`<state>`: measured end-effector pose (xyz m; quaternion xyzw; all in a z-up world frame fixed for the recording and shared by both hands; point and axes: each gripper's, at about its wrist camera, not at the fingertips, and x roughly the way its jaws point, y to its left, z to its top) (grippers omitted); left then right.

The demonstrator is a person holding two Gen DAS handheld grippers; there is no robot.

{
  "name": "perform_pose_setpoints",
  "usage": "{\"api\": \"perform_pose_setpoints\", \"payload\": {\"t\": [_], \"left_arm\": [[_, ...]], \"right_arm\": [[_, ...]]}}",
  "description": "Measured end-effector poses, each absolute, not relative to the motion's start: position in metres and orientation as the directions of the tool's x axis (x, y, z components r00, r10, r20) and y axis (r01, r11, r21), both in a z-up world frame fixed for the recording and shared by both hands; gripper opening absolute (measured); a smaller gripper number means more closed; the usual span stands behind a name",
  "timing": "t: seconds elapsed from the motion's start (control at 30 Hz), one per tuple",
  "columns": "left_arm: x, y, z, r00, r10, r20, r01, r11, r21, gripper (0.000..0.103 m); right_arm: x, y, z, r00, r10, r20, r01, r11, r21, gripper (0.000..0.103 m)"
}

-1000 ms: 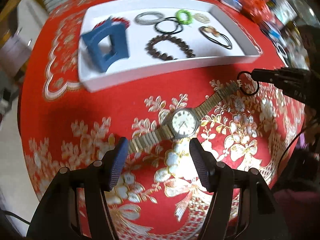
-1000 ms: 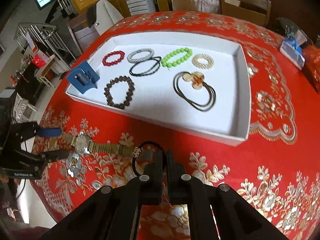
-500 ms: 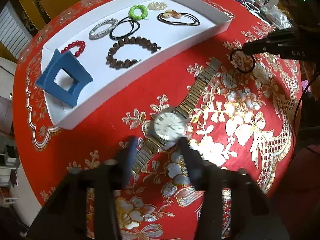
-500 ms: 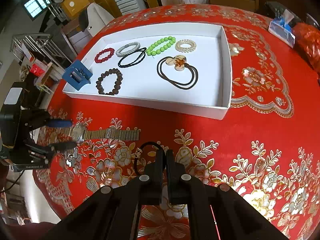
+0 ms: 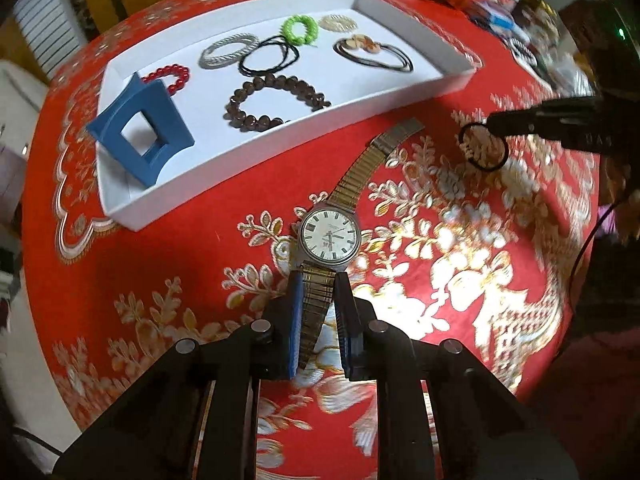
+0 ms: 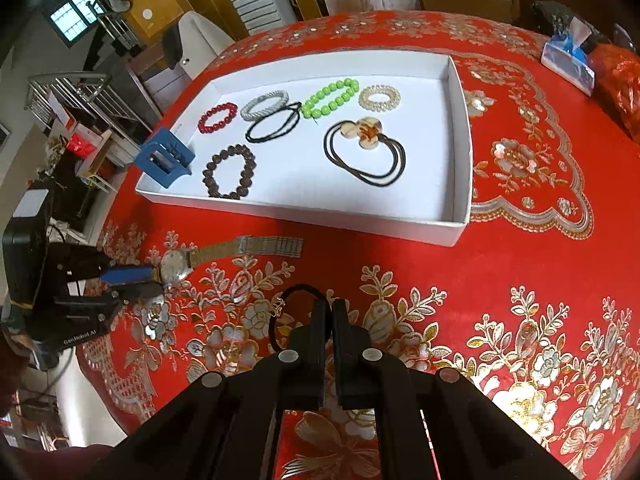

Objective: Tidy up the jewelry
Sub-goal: 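Carry the watch and black hair tie over the tray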

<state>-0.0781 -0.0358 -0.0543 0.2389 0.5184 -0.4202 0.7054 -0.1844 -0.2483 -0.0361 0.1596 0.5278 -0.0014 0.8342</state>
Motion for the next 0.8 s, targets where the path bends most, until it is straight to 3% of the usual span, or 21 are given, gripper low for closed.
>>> {"api": "perform_pose_setpoints", "payload": {"t": [0.33, 0.8], "left_arm": [[-0.084, -0.034, -0.009, 0.165, -0.464, -0.870, 0.732, 0.649, -0.208, 0.014], [-0.056, -0.049, 0.053, 0.207, -0.479, -0.853, 0.635, 0.730, -0.255, 0.014]], "right_arm": [[-0.182, -0.252, -0.008, 0.494, 0.157, -0.855, 0.153, 0.953, 0.263, 0.003], [-0.167, -0.273, 0.014, 0.544, 0.143, -0.827, 0.175, 0.944, 0.279, 0.003]]}}
